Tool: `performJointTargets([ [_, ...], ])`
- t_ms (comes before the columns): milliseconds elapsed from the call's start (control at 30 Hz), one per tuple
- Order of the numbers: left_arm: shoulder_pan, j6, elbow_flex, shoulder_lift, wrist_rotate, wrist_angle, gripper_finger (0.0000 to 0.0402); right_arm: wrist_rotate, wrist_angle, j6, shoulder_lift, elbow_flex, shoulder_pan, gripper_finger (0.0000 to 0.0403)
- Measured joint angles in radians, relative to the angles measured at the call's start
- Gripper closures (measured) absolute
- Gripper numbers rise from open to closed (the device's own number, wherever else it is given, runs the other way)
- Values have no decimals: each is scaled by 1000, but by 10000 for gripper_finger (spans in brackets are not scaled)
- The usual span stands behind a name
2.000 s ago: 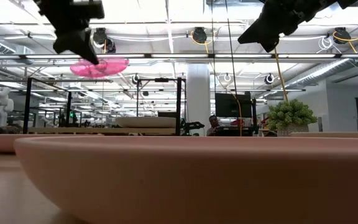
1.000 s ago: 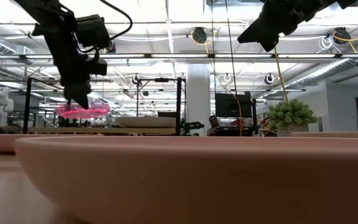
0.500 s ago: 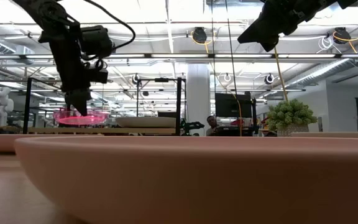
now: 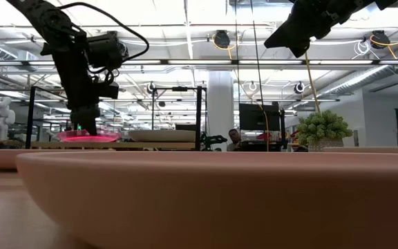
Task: Place and stack plates onto a shelf
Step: Put the bottom pink transparent plate on the shelf, then stack the gray plate on top of the blue plate on the shelf
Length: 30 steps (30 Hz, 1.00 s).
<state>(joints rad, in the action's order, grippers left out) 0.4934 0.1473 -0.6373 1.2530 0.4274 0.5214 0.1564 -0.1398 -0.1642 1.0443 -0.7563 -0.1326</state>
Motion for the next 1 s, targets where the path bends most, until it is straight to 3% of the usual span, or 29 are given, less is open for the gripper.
performJointTargets([
  [400,0,-25,0,0,0,-21,309,0,0,0,0,0,0,403],
  [667,-29,-128,0,-34,-34,-18,274,0,0,0,0,0,0,403],
  [1000,-218,-251,0,-204,-43,-16,268,-1,0,-32,0,0,0,403],
])
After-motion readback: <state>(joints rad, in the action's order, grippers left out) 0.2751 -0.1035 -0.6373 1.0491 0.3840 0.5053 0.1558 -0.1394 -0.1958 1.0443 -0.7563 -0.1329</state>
